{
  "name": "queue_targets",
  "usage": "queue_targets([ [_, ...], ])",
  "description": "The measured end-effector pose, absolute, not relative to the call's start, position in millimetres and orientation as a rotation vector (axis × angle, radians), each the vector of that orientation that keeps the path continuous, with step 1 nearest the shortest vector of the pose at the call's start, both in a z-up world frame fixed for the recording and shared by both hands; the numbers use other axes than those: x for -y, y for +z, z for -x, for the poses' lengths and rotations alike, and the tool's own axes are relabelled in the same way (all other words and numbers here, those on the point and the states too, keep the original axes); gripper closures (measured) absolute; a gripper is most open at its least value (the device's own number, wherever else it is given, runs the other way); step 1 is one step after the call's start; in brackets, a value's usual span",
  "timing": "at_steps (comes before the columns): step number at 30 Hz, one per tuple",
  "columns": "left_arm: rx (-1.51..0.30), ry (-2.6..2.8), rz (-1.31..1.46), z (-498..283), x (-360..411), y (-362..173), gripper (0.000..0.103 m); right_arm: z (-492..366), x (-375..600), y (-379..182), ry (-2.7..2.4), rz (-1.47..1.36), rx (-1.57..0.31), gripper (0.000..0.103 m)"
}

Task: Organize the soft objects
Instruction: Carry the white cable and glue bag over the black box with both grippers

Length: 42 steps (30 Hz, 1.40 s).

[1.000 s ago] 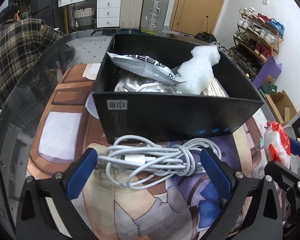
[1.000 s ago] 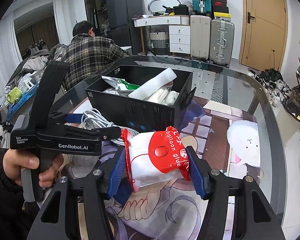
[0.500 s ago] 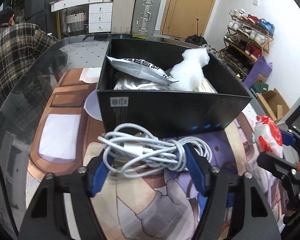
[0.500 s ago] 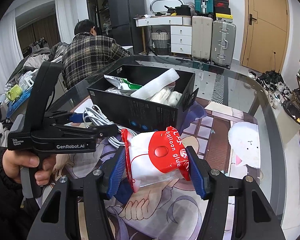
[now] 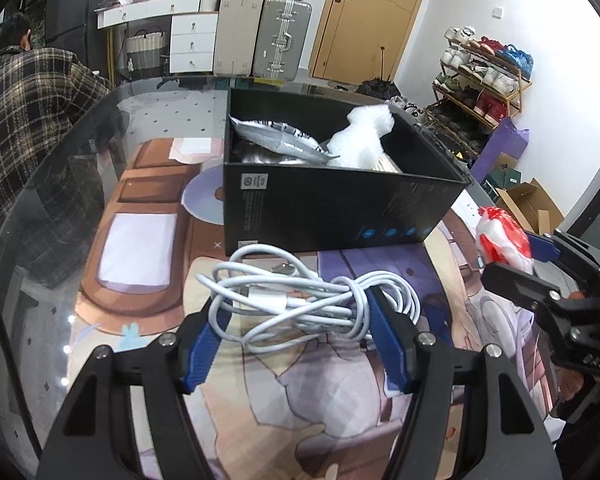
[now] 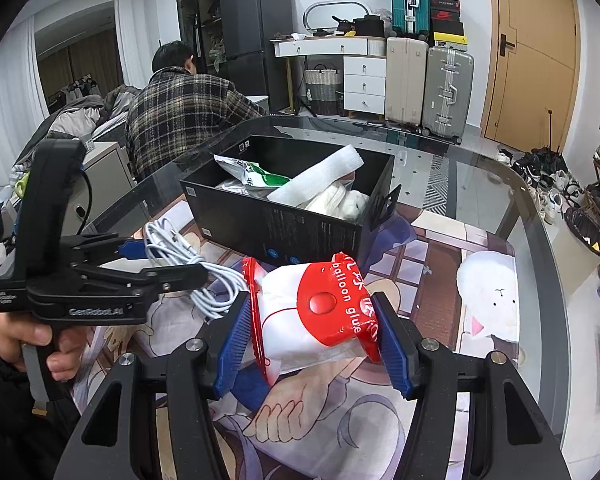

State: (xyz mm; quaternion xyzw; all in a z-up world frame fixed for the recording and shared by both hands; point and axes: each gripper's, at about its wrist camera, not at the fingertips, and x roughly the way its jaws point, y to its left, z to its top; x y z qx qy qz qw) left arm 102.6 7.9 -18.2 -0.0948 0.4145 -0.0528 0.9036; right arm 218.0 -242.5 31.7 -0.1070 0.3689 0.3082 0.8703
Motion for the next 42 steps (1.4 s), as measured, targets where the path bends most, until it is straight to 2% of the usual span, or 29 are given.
queue_targets([
  [11,-0.751,-0.126,0.211,-78,-21,22,0.036,-212,240,41,0.648,0.222,-0.738,0.043],
  [22,-0.683,-0.134,0.237,-94,-29,53,0.036,-214,235,54,0.612,0.194,-0.68,0.043],
  [42,-0.68,-0.114,0.287,-159,-40,60,0.036,-255,219,70,0.582,0.21,-0.65,0.043],
])
